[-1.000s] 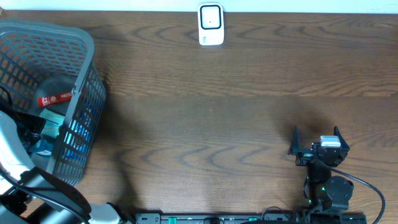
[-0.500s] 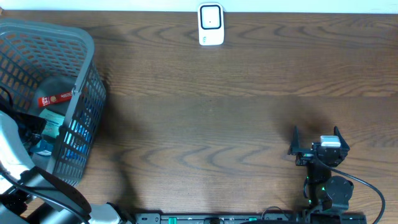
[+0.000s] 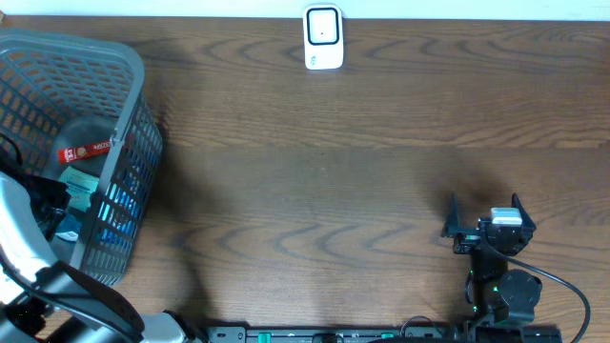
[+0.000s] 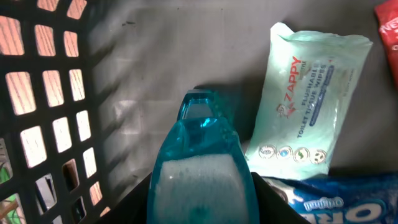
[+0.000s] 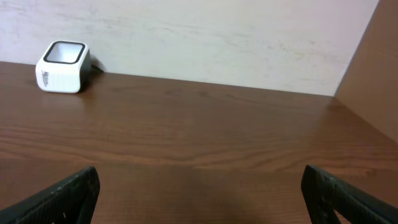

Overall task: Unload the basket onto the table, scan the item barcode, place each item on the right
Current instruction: 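Lower the left gripper and grasp the teal mouthwash bottle's neck, then lift the bottle out of the basket toward the white scanner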

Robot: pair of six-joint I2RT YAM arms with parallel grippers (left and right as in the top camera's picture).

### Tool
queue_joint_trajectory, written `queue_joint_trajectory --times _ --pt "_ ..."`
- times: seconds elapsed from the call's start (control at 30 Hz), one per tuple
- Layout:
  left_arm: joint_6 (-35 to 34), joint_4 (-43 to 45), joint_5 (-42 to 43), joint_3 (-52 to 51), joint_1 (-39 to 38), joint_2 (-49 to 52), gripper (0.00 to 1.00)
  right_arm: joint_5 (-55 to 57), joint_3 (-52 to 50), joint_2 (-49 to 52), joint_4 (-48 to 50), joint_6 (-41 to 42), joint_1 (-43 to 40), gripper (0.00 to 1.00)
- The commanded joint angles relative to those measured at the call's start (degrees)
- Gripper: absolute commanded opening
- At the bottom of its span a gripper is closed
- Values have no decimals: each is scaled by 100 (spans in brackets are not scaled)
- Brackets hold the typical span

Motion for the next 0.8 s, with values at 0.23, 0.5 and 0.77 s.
queue_joint_trajectory --times 0.23,0.5,0.77 --pt "39 -28 111 706 24 -1488 41 24 -7 -37 -26 63 44 99" --pt "-107 284 1659 1311 24 -2131 44 24 -7 -37 -26 63 44 99" --pt "-942 1084 3694 1436 -160 -2284 44 24 -7 -37 -26 63 44 99"
